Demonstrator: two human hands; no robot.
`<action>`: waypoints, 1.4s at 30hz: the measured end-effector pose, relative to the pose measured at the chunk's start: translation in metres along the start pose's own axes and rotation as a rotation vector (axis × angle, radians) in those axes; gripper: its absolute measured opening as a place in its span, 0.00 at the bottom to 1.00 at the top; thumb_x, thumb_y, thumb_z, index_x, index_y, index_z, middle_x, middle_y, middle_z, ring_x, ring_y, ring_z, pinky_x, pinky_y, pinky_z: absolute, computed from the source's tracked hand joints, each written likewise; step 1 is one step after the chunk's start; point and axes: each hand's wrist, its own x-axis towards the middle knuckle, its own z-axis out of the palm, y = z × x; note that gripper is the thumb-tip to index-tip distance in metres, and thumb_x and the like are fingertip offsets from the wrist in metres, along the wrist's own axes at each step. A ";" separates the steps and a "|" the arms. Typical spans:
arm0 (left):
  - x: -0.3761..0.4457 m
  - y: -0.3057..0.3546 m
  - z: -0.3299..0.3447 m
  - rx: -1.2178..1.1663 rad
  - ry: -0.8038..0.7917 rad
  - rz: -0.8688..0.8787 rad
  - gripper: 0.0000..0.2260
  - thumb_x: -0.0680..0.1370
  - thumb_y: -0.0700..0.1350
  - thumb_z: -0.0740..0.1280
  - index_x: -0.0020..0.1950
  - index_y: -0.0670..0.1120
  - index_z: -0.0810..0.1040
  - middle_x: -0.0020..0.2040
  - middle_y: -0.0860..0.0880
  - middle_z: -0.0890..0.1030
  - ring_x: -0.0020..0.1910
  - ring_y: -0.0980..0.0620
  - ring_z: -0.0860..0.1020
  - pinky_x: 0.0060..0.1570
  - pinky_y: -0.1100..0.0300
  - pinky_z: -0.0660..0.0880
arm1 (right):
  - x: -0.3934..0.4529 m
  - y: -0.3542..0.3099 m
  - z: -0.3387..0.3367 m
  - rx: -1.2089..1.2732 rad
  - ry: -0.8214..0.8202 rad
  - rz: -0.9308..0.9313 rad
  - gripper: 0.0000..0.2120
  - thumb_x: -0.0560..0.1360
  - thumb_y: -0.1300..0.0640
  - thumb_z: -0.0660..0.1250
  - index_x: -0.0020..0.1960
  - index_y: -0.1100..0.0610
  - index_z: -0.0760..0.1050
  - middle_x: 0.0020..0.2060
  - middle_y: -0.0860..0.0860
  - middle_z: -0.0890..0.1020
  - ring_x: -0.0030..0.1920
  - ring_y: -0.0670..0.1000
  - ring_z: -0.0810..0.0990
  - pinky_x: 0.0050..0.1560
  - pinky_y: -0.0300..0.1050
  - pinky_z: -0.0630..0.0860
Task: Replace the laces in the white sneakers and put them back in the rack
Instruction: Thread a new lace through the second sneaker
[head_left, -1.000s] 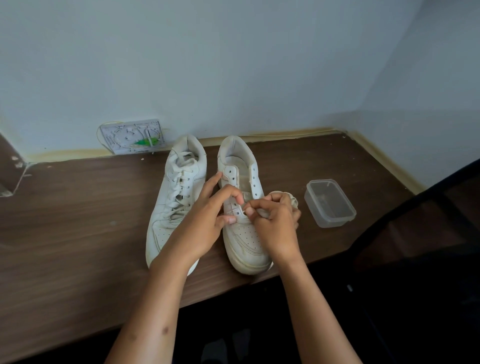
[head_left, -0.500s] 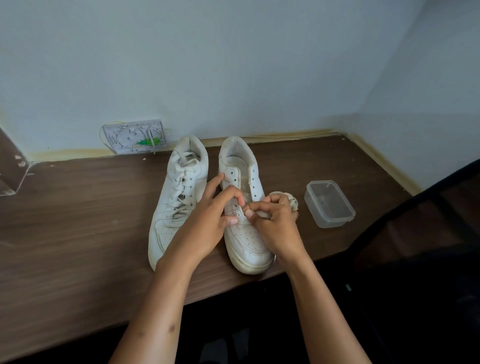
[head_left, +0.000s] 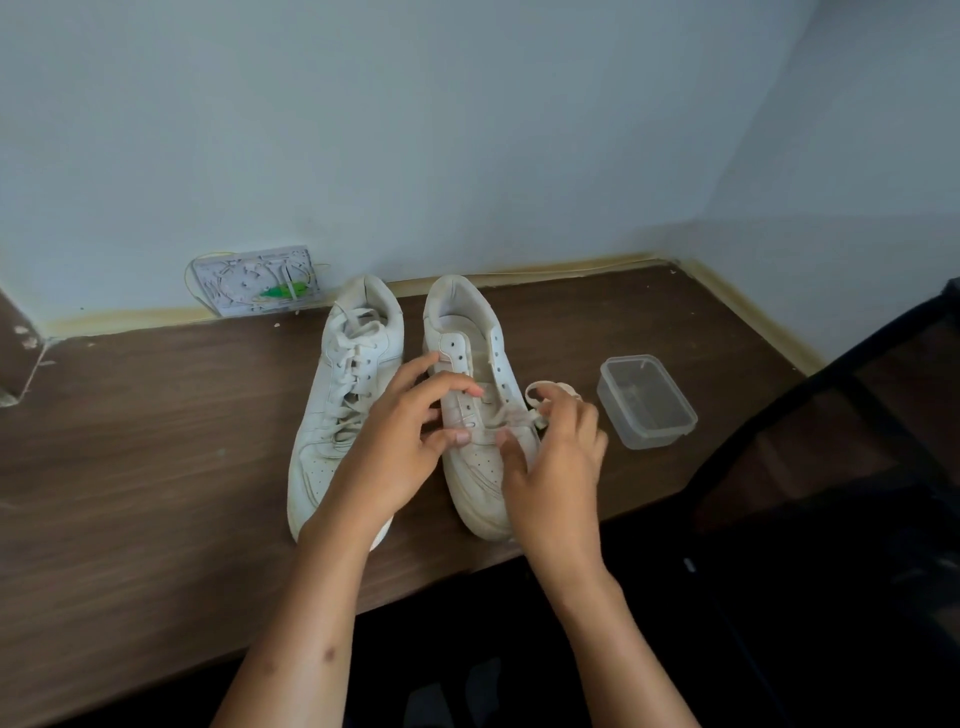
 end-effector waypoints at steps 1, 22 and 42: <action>-0.001 0.001 -0.001 -0.014 0.011 0.006 0.21 0.72 0.38 0.74 0.53 0.63 0.77 0.70 0.59 0.65 0.65 0.50 0.74 0.60 0.58 0.77 | -0.009 0.001 0.000 0.006 0.006 0.023 0.27 0.77 0.52 0.68 0.72 0.55 0.63 0.64 0.50 0.67 0.62 0.50 0.66 0.64 0.45 0.65; -0.011 0.001 -0.012 0.315 0.543 0.197 0.10 0.77 0.39 0.69 0.57 0.41 0.75 0.59 0.46 0.72 0.59 0.47 0.73 0.60 0.54 0.71 | -0.035 -0.005 0.016 -0.192 -0.343 0.098 0.42 0.80 0.37 0.49 0.77 0.65 0.34 0.78 0.60 0.41 0.79 0.54 0.40 0.76 0.42 0.41; -0.019 0.001 -0.029 0.653 0.736 0.014 0.03 0.78 0.43 0.67 0.51 0.47 0.78 0.51 0.46 0.77 0.51 0.41 0.71 0.52 0.47 0.66 | -0.035 -0.001 0.017 -0.118 -0.365 0.105 0.42 0.81 0.39 0.51 0.77 0.64 0.33 0.78 0.58 0.39 0.78 0.53 0.39 0.74 0.41 0.39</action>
